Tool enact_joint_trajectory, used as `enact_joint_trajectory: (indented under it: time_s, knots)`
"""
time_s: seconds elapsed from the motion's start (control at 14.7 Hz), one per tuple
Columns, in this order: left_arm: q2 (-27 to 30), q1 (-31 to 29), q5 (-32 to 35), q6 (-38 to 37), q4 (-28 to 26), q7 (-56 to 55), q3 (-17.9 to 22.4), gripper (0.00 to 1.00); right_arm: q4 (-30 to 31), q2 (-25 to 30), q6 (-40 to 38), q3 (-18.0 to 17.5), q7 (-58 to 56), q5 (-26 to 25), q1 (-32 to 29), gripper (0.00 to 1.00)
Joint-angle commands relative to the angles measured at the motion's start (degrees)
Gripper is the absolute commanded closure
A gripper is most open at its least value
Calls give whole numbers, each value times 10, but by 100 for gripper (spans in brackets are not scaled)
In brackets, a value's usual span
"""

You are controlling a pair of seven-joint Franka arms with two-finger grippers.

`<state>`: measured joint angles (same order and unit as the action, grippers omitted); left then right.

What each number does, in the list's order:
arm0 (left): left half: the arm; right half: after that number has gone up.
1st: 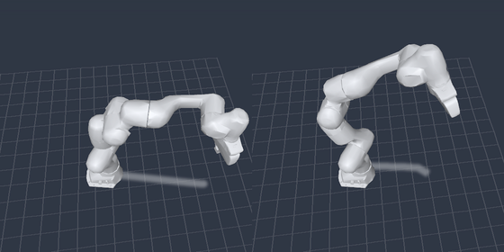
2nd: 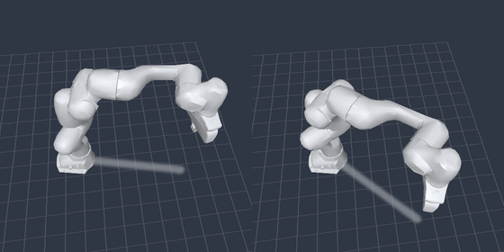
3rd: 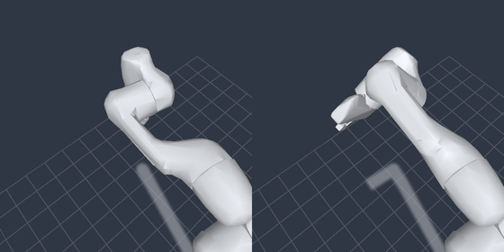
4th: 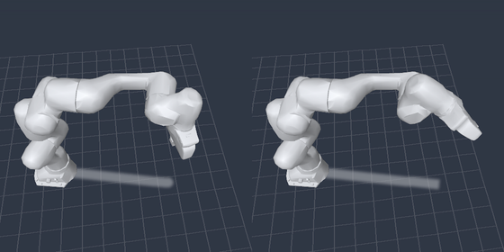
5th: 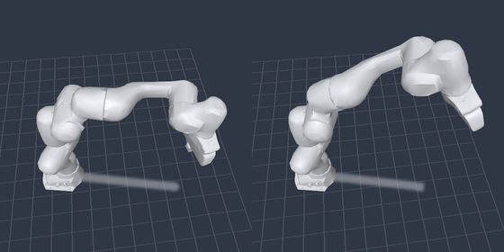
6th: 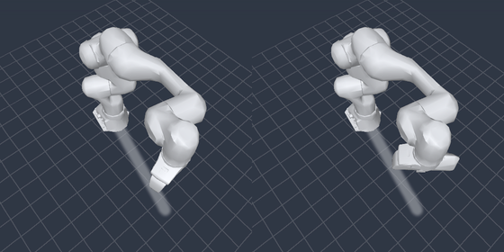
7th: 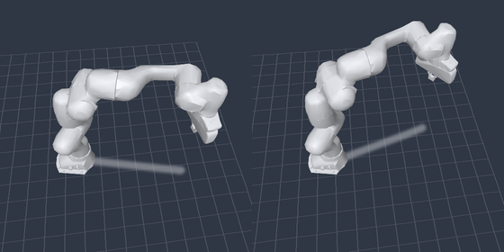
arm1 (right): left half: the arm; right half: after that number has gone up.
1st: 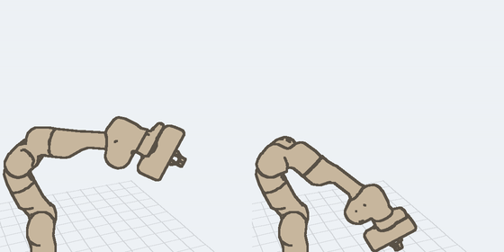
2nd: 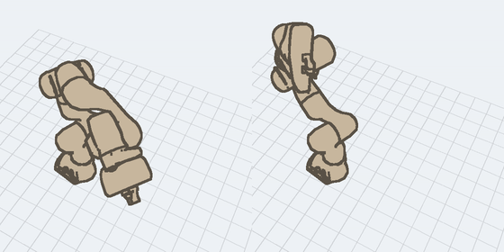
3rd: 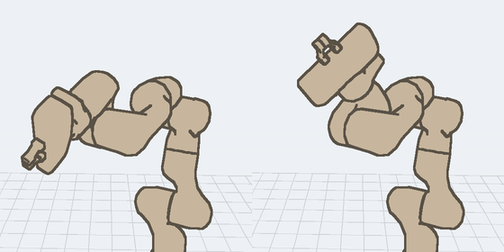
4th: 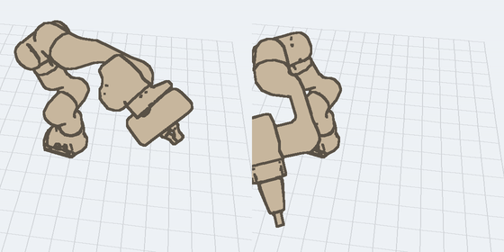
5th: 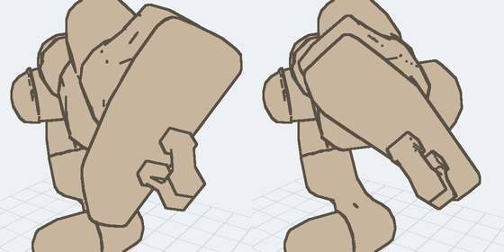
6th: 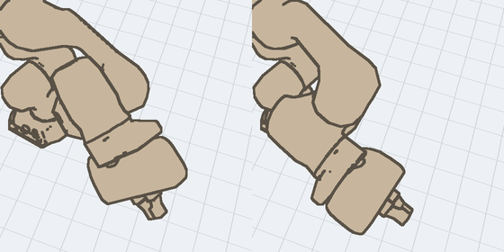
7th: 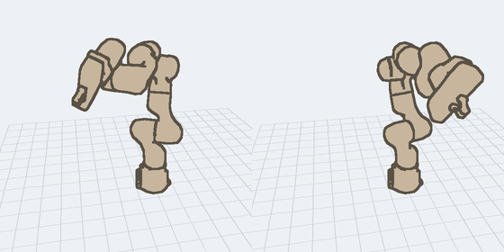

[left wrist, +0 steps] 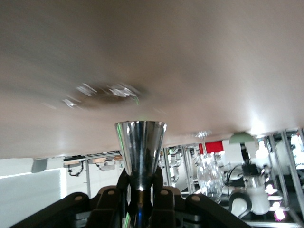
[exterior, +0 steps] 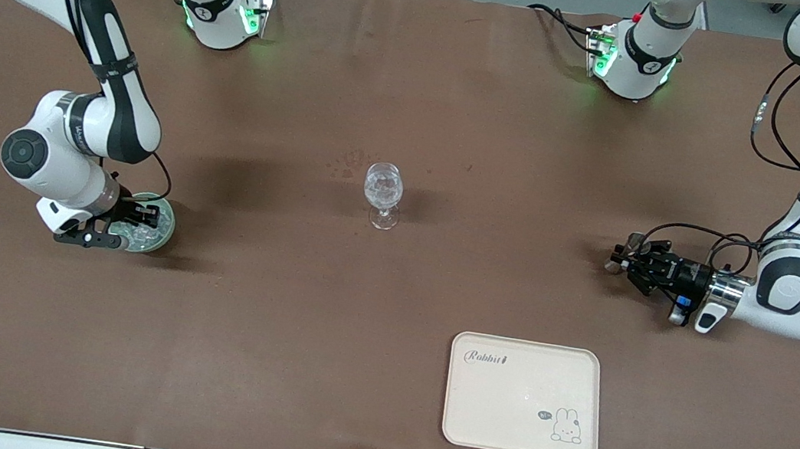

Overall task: Pour wine and add ice with both arms
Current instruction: 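Grasp an ice cube with the right gripper while the left gripper grasps the jigger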

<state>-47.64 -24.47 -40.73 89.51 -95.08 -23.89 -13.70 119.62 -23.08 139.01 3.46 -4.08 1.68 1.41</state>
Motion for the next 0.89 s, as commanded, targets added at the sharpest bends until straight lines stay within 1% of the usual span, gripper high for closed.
enact_joint_trajectory:
  time_s: [0.0, 0.14, 0.2, 0.34, 0.41, 0.54, 0.61, 0.68, 0.75, 0.82]
  knots:
    - [17, 4, -8, -9, 2, -30, -47, 99, 16, 5, 6, -1, -11, 14, 0, 57]
    - [24, 3, -10, -5, 2, -60, -81, 99, 16, 5, 6, -1, -12, 14, 0, 57]
    - [29, 3, -11, -2, 1, -85, -91, 99, 17, 5, 6, 0, -12, 14, 0, 57]
    - [39, 3, -8, 16, 1, -139, -121, 99, 17, 5, 6, -1, -11, 14, 0, 58]
    - [40, 13, -2, 29, 2, -160, -135, 99, 17, 5, 6, -1, -12, 14, 0, 59]
    - [49, 32, -10, 64, 3, -216, -157, 99, 17, 5, 5, -1, -11, 14, 0, 68]
    - [55, 39, -8, 84, 4, -256, -176, 99, 17, 5, 6, -1, -11, 14, 0, 71]
    - [67, 49, -3, 108, 4, -299, -193, 99, 17, 5, 5, -1, -10, 14, 0, 77]
    - [81, 65, -1, 130, 4, -344, -204, 99, 16, 5, 5, -1, -8, 14, 0, 83]
    - [90, 85, -1, 146, 5, -383, -205, 99, 13, 5, 4, -1, -7, 14, -1, 88]
